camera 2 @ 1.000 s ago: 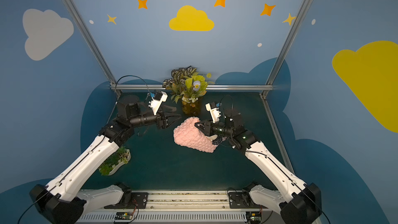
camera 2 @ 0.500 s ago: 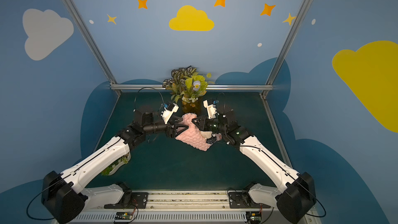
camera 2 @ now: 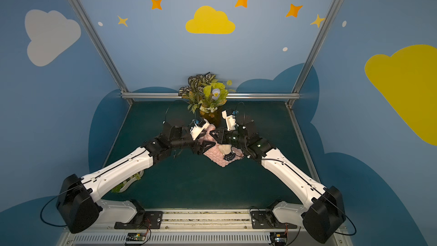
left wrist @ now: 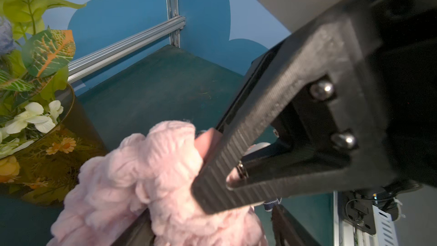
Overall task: Remove the decoration from the bag
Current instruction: Pick up the bag from the center of the board.
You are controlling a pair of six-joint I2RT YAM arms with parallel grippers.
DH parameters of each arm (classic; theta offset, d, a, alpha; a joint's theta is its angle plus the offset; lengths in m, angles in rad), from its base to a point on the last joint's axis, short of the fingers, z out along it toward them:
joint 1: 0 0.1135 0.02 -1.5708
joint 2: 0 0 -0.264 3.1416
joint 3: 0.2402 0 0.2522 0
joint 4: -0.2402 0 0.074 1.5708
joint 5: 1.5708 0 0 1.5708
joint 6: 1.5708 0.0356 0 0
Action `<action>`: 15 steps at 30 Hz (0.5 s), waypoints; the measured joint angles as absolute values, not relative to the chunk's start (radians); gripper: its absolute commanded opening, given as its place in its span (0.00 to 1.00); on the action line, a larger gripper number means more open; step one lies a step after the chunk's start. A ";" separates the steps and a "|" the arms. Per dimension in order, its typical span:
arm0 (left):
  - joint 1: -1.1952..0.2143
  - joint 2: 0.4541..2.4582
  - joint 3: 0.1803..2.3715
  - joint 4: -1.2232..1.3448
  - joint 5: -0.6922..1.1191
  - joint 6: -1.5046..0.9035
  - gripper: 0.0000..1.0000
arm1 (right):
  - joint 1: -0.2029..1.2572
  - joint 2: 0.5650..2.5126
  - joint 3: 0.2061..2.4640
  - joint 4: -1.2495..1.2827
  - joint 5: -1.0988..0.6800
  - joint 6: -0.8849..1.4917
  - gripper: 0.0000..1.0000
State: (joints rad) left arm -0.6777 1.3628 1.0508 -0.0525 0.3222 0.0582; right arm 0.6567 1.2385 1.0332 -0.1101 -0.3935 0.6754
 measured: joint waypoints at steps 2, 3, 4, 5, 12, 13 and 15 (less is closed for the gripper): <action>-0.682 1.377 1.059 -0.051 0.299 0.069 0.51 | 0.657 1.238 1.033 -0.110 -0.391 0.675 0.00; -0.682 1.384 1.063 -0.051 0.289 0.077 0.41 | 0.657 1.238 1.033 -0.111 -0.387 0.674 0.00; -0.682 1.388 1.064 -0.050 0.284 0.079 0.34 | 0.657 1.237 1.033 -0.112 -0.383 0.673 0.00; -0.682 1.390 1.064 -0.049 0.281 0.081 0.28 | 0.657 1.237 1.033 -0.112 -0.379 0.673 0.00; -0.688 1.391 1.066 -0.044 0.279 0.092 0.02 | 0.657 1.213 1.027 -0.118 -0.343 0.663 0.00; -0.689 1.391 1.068 -0.044 0.282 0.090 0.02 | 0.657 1.206 1.023 -0.117 -0.341 0.661 0.00; -0.692 1.393 1.071 -0.044 0.289 0.090 0.02 | 0.657 1.193 1.013 -0.117 -0.340 0.655 0.00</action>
State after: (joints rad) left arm -0.6918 1.3926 1.0706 -0.0441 0.2886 0.0898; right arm 0.6567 1.1927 1.0130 -0.1165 -0.3397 0.6552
